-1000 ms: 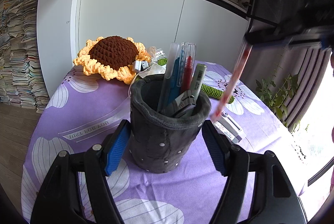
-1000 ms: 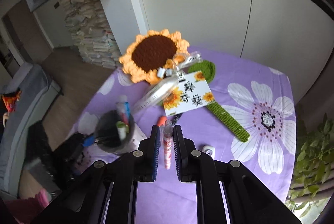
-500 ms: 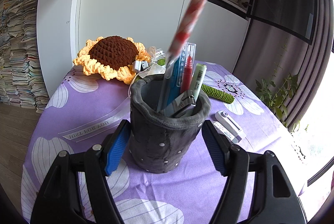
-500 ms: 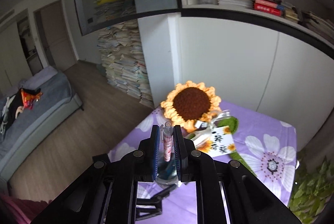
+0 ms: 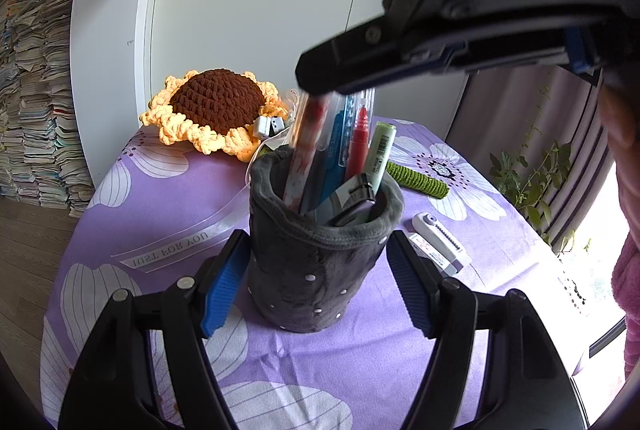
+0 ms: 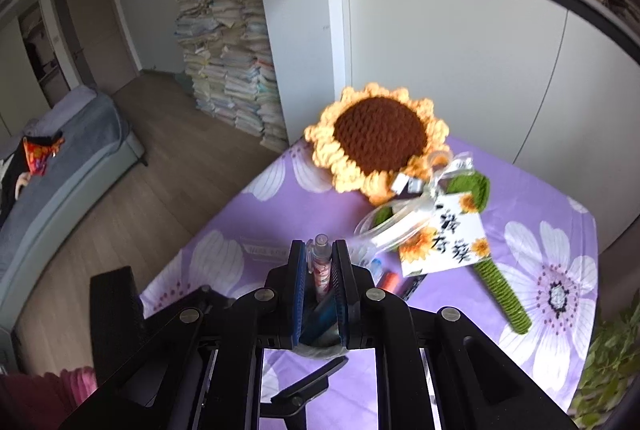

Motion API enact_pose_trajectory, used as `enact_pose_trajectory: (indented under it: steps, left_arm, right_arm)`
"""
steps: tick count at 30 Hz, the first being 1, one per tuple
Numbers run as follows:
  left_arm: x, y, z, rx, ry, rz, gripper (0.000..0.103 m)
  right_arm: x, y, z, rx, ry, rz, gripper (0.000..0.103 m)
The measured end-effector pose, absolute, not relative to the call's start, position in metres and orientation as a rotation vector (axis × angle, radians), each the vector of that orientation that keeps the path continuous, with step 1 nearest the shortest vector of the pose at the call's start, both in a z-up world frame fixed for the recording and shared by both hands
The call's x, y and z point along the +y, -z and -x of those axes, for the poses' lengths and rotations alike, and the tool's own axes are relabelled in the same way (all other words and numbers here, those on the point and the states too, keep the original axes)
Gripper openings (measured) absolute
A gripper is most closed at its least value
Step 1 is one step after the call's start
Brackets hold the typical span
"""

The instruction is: Organize stationery

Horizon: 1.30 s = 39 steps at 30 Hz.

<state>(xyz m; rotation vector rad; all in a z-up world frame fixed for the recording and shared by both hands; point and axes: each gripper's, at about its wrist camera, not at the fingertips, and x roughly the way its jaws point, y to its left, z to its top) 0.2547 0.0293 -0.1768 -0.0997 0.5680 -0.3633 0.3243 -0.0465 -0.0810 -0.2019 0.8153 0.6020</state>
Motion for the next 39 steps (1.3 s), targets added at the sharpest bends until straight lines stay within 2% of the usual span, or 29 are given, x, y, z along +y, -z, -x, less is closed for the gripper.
enact_pose_trajectory:
  steps: [5, 11, 14, 18, 22, 33, 39]
  left_arm:
    - [0.029, 0.177, -0.255, 0.568, 0.363, 0.1, 0.07]
    - [0.029, 0.177, -0.255, 0.568, 0.363, 0.099, 0.07]
    - [0.029, 0.177, -0.255, 0.568, 0.363, 0.099, 0.07]
    - [0.029, 0.177, -0.255, 0.568, 0.363, 0.101, 0.07]
    - [0.029, 0.177, -0.255, 0.569, 0.364, 0.103, 0.071]
    - [0.03, 0.177, -0.256, 0.57, 0.362, 0.104, 0.07]
    - [0.03, 0.177, -0.256, 0.57, 0.362, 0.102, 0.07]
  right_arm:
    - [-0.058, 0.084, -0.329, 0.863, -0.613, 0.122, 0.014]
    - [-0.099, 0.061, -0.32, 0.799, -0.551, 0.044, 0.014]
    - [-0.117, 0.084, -0.335, 0.883, -0.459, 0.028, 0.014]
    - [-0.125, 0.143, -0.367, 1.069, -0.41, -0.032, 0.014]
    - [-0.126, 0.179, -0.389, 1.145, -0.371, -0.107, 0.014]
    - [-0.112, 0.199, -0.413, 1.18, -0.369, -0.177, 0.014]
    - [-0.106, 0.203, -0.414, 1.173, -0.353, -0.09, 0.013]
